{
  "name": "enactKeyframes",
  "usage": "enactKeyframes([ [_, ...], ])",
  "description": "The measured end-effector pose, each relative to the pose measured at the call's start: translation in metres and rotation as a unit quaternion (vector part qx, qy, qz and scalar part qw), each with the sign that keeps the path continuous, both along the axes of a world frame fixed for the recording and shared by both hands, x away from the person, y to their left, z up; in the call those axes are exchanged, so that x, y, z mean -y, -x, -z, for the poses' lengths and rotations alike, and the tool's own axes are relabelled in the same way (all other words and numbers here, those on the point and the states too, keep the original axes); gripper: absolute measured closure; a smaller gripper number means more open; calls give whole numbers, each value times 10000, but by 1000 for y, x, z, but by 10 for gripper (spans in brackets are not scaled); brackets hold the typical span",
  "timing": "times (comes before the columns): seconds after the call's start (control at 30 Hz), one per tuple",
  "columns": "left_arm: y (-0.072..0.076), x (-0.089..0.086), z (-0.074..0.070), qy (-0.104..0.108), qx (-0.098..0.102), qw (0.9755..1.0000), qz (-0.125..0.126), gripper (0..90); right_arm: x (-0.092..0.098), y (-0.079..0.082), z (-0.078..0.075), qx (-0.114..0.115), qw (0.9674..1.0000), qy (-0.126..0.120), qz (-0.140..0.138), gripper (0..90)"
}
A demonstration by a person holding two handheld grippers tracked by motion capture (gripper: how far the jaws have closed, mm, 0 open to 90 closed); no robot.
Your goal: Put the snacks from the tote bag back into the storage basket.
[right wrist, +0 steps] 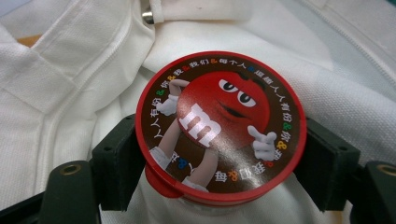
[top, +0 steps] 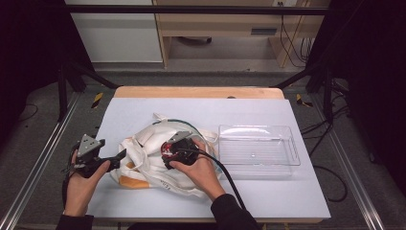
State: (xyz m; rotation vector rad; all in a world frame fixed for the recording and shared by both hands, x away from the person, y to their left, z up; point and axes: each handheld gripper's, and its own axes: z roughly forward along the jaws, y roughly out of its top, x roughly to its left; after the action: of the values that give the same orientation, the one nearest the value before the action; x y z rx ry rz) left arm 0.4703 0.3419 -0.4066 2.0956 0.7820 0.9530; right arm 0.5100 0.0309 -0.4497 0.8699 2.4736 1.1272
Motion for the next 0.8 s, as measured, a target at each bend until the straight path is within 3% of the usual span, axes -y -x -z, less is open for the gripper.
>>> enactKeyframes([
  [0.8,-1,2,0,-105,-38,9999,84,102,-1,-3,0,-3,9999,61,-91,248],
])
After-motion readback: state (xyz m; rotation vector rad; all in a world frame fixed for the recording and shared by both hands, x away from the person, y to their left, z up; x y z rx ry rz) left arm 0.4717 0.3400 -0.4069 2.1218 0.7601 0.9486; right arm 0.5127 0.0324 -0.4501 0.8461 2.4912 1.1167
